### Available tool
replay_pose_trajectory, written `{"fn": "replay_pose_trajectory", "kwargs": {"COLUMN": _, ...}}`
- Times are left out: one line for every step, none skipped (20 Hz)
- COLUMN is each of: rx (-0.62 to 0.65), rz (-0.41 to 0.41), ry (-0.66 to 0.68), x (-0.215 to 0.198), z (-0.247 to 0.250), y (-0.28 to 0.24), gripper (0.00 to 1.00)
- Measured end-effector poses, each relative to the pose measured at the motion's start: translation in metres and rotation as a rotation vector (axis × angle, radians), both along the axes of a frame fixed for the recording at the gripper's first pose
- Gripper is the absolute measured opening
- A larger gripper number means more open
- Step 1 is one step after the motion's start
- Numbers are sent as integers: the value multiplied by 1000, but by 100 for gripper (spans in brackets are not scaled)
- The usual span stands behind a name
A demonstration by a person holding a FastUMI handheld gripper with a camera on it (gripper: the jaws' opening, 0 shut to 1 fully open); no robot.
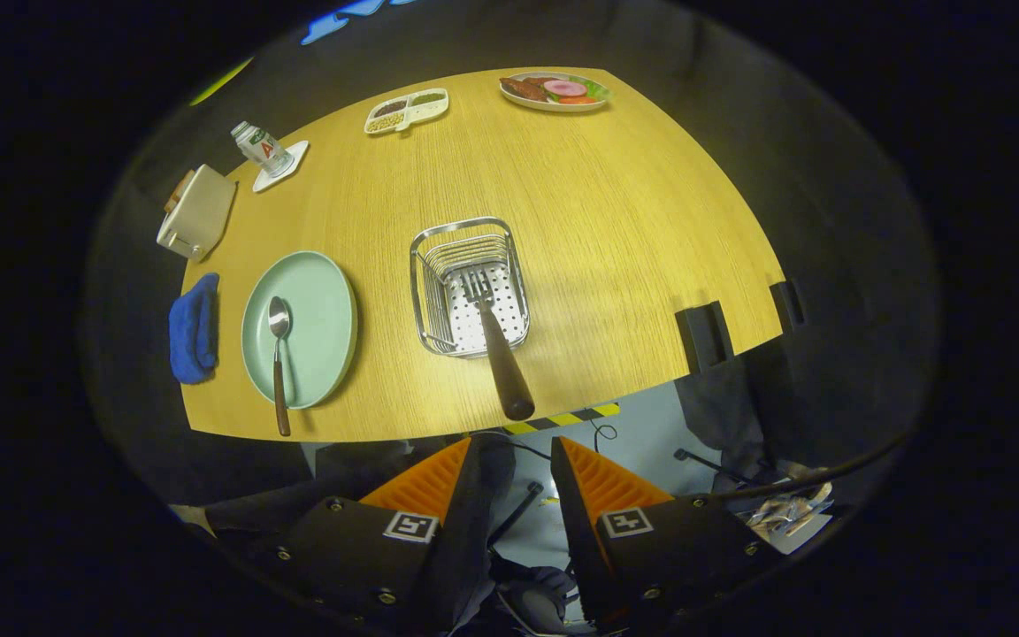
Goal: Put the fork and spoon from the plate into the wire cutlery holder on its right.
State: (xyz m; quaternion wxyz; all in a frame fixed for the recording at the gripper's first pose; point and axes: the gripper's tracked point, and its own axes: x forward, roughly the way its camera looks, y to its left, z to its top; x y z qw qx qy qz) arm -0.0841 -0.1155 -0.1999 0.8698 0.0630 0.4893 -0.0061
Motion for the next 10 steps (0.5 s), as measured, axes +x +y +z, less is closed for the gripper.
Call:
{"fn": "replay_pose_trajectory", "kwargs": {"rx": 16, "rz": 6, "ry": 4, "x": -1, "z": 0, "y": 7, "gripper": 53}}
{"fn": "replay_pose_trajectory", "kwargs": {"rx": 30, "rz": 15, "ry": 7, "x": -1, "z": -2, "y": 14, "gripper": 53}}
{"fn": "replay_pose_trajectory", "kwargs": {"rx": 42, "rz": 27, "ry": 9, "x": -2, "z": -2, "y": 22, "gripper": 53}}
{"fn": "replay_pose_trajectory", "kwargs": {"rx": 50, "rz": 42, "ry": 10, "x": 0, "z": -2, "y": 31, "gripper": 53}}
{"fn": "replay_pose_trajectory", "kwargs": {"rx": 54, "rz": 58, "ry": 9, "x": 2, "z": -1, "y": 39, "gripper": 52}}
{"fn": "replay_pose_trajectory", "kwargs": {"rx": 56, "rz": 74, "ry": 9, "x": 5, "z": 0, "y": 46, "gripper": 53}}
{"fn": "replay_pose_trajectory", "kwargs": {"rx": 61, "rz": 88, "ry": 6, "x": 9, "z": 2, "y": 55, "gripper": 53}}
{"fn": "replay_pose_trajectory", "kwargs": {"rx": 67, "rz": 103, "ry": 3, "x": 13, "z": 3, "y": 64, "gripper": 52}}
{"fn": "replay_pose_trajectory", "kwargs": {"rx": 75, "rz": 115, "ry": -1, "x": 18, "z": 6, "y": 74, "gripper": 52}}
{"fn": "replay_pose_trajectory", "kwargs": {"rx": 83, "rz": 129, "ry": -5, "x": 23, "z": 7, "y": 85, "gripper": 52}}
